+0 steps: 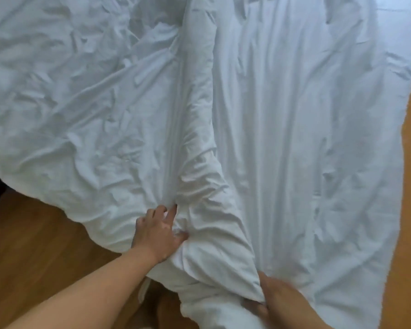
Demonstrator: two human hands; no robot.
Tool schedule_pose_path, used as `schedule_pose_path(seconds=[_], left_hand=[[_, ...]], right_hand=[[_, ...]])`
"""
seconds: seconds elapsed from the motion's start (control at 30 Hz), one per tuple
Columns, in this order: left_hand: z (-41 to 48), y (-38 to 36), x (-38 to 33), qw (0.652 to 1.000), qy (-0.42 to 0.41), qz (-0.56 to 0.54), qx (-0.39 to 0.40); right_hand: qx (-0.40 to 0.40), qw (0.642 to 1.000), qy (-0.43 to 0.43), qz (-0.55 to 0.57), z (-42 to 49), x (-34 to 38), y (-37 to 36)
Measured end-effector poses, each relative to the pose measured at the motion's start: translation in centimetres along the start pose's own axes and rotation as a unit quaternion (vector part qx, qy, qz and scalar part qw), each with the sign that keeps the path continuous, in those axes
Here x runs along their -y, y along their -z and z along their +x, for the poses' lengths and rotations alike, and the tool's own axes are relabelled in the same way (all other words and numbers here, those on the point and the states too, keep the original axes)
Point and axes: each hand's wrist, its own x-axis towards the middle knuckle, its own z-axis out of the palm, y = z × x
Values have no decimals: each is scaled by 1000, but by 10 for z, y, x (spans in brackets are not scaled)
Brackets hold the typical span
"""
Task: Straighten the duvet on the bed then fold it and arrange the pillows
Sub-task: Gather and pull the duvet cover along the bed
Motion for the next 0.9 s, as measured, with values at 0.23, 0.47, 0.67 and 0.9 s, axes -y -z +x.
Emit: schedule_pose_path(seconds=[0.23, 0.47, 0.67, 0.9], left_hand=[[-139, -53, -149, 862, 212, -459, -33], [-177, -96, -237, 916, 207, -341, -39], [-161, -115, -224, 906, 207, -361, -76], [-211, -91, -173, 782, 185, -590, -79]], right_hand=[[-75, 972, 171, -140, -32, -123, 24], [-107, 946, 153, -264, -7, -194, 5], [-167, 907, 253, -291, 14, -198, 8], [-31, 939, 200, -279, -49, -194, 77]])
